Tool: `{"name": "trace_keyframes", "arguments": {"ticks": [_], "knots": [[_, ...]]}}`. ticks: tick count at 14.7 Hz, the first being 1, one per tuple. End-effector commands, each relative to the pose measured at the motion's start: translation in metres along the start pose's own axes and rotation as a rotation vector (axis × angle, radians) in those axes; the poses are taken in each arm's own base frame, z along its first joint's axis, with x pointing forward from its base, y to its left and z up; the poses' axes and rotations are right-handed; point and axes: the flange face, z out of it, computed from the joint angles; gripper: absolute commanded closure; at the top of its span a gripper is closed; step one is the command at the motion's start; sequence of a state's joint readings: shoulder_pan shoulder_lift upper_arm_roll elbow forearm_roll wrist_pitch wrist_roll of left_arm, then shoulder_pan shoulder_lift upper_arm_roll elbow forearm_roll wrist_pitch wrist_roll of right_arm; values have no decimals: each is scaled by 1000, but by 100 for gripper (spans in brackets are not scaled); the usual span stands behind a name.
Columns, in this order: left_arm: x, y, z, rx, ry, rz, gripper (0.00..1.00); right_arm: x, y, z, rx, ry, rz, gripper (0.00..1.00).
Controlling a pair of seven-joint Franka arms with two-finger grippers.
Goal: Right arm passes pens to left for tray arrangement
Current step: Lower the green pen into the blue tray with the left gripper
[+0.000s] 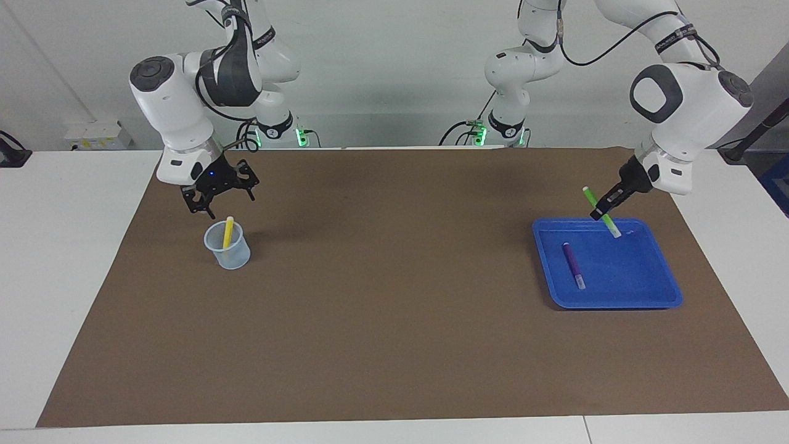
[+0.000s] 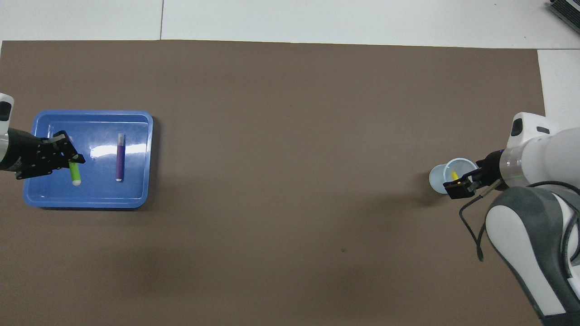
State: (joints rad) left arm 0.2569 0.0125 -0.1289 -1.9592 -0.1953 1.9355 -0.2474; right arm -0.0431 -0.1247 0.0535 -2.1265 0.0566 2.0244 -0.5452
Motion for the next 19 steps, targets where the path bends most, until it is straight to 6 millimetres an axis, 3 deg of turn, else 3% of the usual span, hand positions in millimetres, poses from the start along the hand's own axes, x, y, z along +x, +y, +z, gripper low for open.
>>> {"name": "trace_keyframes", "arguments": {"ticks": [1,6,9,13,17,19], "knots": [[11,-8,16,69,30,121,100,-9,5,1,-28,1,21,0],[32,-20,38,106,63,254,100,-15,8,33,-41,-14,20,0],[50,-25,65,141,73,325,100,-15,16,56,-36,-27,27,0],[63,-26,81,173,76,351,100,-15,16,67,-28,-46,24,4],[85,-28,119,195,102,396,100,-18,17,78,-59,-111,-14,8],[87,-28,124,196,108,399,100,-20,17,78,-70,-127,-25,9]]}}
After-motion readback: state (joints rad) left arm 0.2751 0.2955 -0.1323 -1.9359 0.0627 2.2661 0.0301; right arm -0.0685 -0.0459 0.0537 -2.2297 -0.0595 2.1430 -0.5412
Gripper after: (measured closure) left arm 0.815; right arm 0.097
